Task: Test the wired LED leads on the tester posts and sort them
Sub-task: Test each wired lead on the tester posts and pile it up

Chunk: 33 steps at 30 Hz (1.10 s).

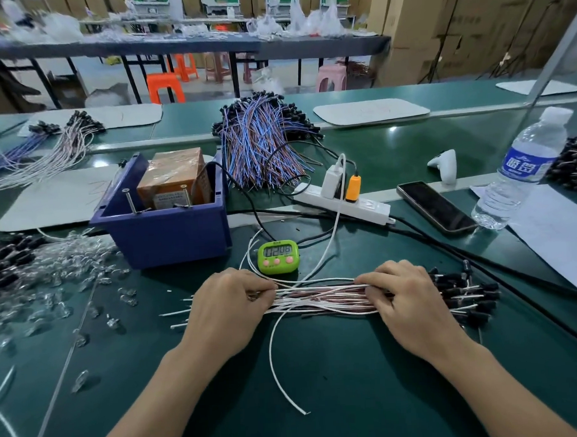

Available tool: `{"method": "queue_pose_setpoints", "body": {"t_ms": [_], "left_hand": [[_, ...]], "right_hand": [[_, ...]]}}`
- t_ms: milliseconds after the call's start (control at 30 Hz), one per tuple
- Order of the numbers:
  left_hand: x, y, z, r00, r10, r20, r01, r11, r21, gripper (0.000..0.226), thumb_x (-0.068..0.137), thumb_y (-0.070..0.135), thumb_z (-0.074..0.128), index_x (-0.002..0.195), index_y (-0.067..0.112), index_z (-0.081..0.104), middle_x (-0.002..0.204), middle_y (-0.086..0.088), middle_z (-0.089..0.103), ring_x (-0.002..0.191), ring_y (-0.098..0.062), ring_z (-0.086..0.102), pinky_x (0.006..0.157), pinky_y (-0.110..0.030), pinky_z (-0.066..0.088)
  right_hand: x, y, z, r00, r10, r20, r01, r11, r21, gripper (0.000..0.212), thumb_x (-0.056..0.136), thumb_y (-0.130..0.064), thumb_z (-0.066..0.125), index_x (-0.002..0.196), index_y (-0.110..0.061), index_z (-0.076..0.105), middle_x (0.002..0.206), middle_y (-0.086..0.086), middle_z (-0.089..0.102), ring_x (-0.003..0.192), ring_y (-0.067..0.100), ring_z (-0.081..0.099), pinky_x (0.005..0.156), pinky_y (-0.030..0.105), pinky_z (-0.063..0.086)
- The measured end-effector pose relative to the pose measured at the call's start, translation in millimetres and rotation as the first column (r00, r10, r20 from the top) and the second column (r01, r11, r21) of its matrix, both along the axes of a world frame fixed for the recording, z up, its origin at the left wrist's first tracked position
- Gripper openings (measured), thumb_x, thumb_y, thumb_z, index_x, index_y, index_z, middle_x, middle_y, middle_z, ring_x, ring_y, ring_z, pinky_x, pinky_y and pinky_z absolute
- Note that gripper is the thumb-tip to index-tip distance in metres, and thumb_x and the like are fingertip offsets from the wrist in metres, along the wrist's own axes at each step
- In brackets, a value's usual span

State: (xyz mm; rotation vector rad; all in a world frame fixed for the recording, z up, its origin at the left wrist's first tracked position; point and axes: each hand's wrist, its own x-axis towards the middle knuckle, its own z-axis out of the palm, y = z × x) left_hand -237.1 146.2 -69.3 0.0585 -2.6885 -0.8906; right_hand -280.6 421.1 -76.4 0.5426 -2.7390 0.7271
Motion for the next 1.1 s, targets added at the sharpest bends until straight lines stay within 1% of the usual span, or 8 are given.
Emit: {"method": "queue_pose_setpoints", "body": {"t_ms": [67,267,400,500,633,767,933,1100], "left_hand": [[-1.3,-2.2,0.0,0.998,-0.013,0.056,0.010,0.998,0.056,0.009,0.087,0.033,0.078,0.093,0.039,0.082,0.080,0.039,0.062,0.089,0.006,0.059,0.078,-0.015,0.046],[2.5,-9.6,11.7,0.992,-0.009,0.122,-0.002,0.997,0.083,0.020,0.086,0.044,0.077,0.106,0.040,0.078,0.098,0.022,0.071,0.096,-0.004,0.063,0.091,-0.036,0.053],[8.4,-24.6,26.0,0.998,0.032,0.056,-0.039,0.992,0.117,0.014,0.087,0.034,0.075,0.099,0.040,0.078,0.093,0.023,0.070,0.093,-0.001,0.063,0.086,-0.031,0.053],[18.9,-43.8,32.1,0.995,0.097,-0.026,-0.094,0.990,0.100,0.014,0.087,0.024,0.075,0.092,0.035,0.081,0.091,0.029,0.069,0.097,0.002,0.062,0.084,-0.009,0.044],[39.1,-84.6,34.0,0.967,0.246,-0.061,-0.243,0.968,0.059,0.016,0.083,0.019,0.077,0.088,0.033,0.081,0.088,0.024,0.071,0.092,-0.005,0.065,0.082,-0.024,0.048],[65.3,-134.3,33.1,0.870,0.490,-0.056,-0.494,0.865,-0.088,0.016,0.082,0.019,0.078,0.091,0.032,0.082,0.100,0.006,0.078,0.098,-0.025,0.068,0.084,-0.032,0.050],[101.2,-189.1,26.0,0.765,0.643,-0.038,-0.622,0.723,-0.300,0.024,0.084,0.022,0.077,0.108,0.025,0.080,0.136,-0.005,0.065,0.130,-0.026,0.054,0.114,-0.042,0.040],[131.0,-244.0,21.8,0.628,0.778,0.012,-0.695,0.568,-0.440,0.069,0.089,0.029,0.070,0.151,0.017,0.044,0.156,-0.011,0.043,0.145,-0.030,0.036,0.120,-0.044,0.030]], "right_hand": [[-0.3,1.2,-2.4,1.000,-0.018,-0.004,0.018,1.000,0.000,0.022,0.094,-0.013,0.070,0.107,-0.027,0.080,0.098,-0.013,0.066,0.098,0.012,0.053,0.091,0.028,0.033],[7.0,-10.6,1.1,0.997,-0.057,0.043,0.055,0.998,0.032,0.029,0.093,-0.016,0.067,0.119,-0.024,0.075,0.142,-0.005,0.059,0.136,0.014,0.040,0.115,0.027,0.021],[16.3,-54.4,15.9,0.997,0.078,-0.014,-0.078,0.996,-0.048,0.029,0.087,-0.013,0.071,0.113,-0.024,0.077,0.130,-0.009,0.066,0.128,0.009,0.047,0.111,0.014,0.021],[23.2,-113.3,34.5,0.972,0.234,-0.011,-0.233,0.961,-0.146,0.027,0.086,-0.012,0.066,0.107,-0.024,0.078,0.112,-0.013,0.073,0.115,0.004,0.055,0.102,0.004,0.027],[32.1,-201.3,52.6,0.894,0.447,0.029,-0.437,0.886,-0.156,0.024,0.085,-0.015,0.058,0.096,-0.024,0.078,0.096,-0.009,0.075,0.101,0.012,0.059,0.091,0.024,0.045],[37.4,-277.2,57.0,0.823,0.542,0.168,-0.528,0.840,-0.124,0.025,0.085,-0.016,0.058,0.095,-0.024,0.079,0.095,0.001,0.074,0.095,0.021,0.061,0.083,0.033,0.051],[46.1,-356.4,43.8,0.708,0.624,0.331,-0.610,0.776,-0.158,0.034,0.088,-0.008,0.054,0.103,-0.025,0.079,0.102,0.002,0.076,0.073,0.015,0.058,0.067,0.025,0.047],[63.4,-422.6,38.9,0.656,0.653,0.378,-0.658,0.740,-0.139,0.059,0.083,0.001,0.049,0.133,-0.026,0.066,0.125,0.003,0.072,0.109,0.024,0.067,0.094,0.036,0.057]]}}
